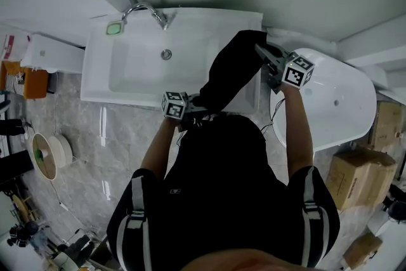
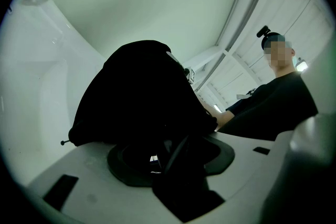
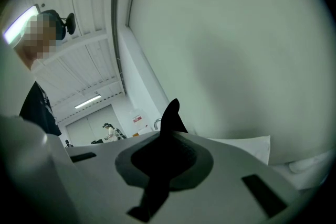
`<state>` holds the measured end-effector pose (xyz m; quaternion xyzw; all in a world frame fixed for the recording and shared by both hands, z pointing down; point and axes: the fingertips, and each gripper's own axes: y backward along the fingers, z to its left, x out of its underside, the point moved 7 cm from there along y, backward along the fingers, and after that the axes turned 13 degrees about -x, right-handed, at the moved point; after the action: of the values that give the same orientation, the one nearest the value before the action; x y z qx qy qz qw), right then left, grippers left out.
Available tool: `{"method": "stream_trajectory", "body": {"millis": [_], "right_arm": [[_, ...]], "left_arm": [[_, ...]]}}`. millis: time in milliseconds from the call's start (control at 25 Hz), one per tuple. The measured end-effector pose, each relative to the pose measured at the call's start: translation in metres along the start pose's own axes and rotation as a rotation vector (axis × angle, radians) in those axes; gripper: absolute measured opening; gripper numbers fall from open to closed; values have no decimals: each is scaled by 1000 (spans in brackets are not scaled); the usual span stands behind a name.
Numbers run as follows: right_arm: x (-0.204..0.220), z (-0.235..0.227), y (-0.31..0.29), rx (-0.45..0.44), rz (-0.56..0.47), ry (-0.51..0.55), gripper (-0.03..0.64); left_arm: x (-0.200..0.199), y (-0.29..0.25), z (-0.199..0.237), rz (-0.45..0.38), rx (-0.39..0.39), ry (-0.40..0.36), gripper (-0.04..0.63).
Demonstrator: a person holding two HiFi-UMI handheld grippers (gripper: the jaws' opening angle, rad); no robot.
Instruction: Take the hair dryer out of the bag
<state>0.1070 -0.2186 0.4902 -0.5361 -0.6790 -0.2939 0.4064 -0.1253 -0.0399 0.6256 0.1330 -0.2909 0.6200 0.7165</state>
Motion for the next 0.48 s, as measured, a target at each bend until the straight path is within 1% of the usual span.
{"method": "stream_trajectory", "body": {"millis": [320, 480], "right_arm": [[-32, -9, 33, -33, -19, 50, 64], [-44, -12, 37, -40, -5, 77, 64]], "left_arm": [[2, -19, -2, -51, -51, 31, 198], [6, -25, 3, -81, -72, 52, 198]]}}
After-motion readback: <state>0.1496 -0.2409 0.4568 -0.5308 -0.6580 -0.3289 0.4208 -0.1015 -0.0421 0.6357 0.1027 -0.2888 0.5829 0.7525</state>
